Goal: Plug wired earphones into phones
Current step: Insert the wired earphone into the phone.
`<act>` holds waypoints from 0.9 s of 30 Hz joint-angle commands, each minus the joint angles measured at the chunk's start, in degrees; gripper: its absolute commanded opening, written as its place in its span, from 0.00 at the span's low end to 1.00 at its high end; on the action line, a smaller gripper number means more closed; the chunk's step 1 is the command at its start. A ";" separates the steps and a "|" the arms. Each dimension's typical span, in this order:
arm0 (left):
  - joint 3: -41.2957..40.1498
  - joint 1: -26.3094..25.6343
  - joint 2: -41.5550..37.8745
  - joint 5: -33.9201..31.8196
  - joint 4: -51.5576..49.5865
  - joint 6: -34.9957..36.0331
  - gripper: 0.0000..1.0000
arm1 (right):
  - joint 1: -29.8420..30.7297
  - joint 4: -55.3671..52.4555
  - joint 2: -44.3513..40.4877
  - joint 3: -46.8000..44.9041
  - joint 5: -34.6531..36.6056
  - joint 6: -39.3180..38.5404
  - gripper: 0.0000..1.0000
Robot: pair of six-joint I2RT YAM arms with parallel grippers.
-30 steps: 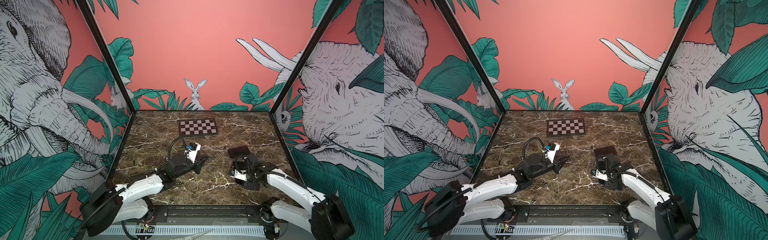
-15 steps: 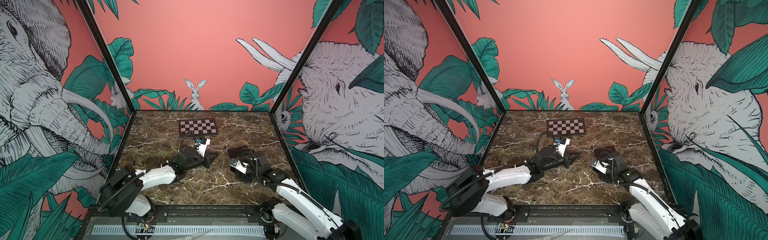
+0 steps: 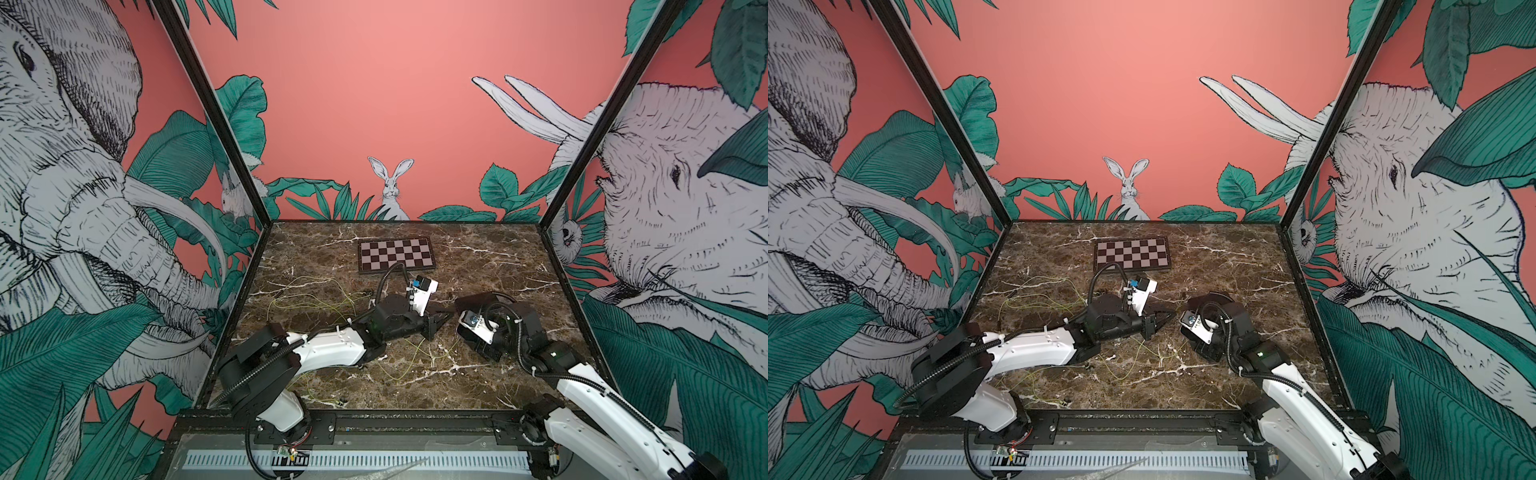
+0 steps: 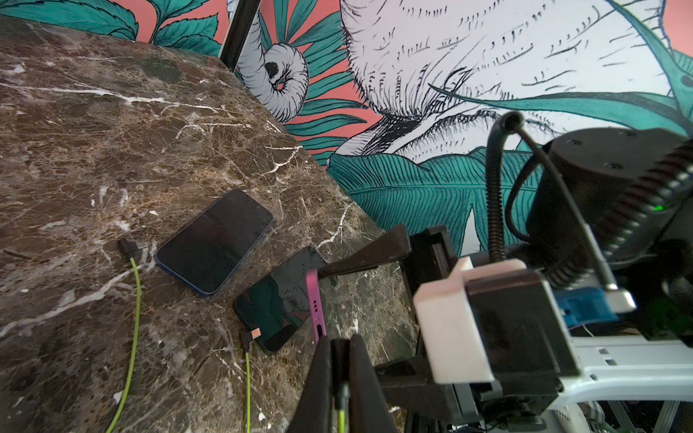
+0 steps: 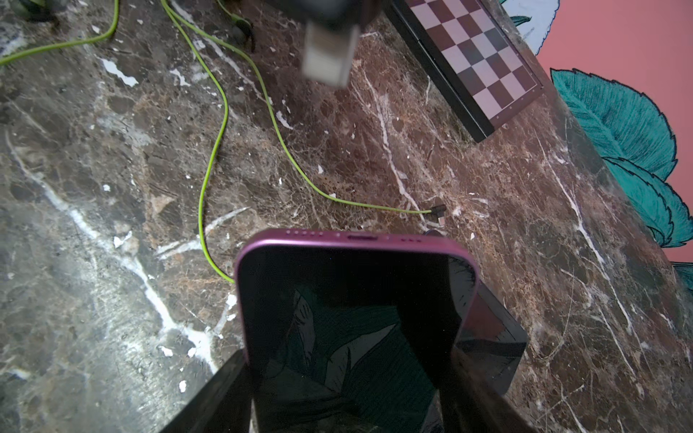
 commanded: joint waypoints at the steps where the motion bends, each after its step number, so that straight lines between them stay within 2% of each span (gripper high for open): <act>1: 1.66 -0.83 0.31 -3.12 1.43 -1.76 0.00 | 0.84 5.67 -0.81 0.64 -1.21 1.87 0.66; 12: 1.05 -2.09 1.63 -9.24 4.05 -1.86 0.00 | 3.15 10.42 0.37 1.02 0.69 4.94 0.65; 27: 0.63 -2.06 2.17 -9.71 3.69 -0.92 0.00 | 4.70 13.67 1.98 0.67 1.73 6.02 0.65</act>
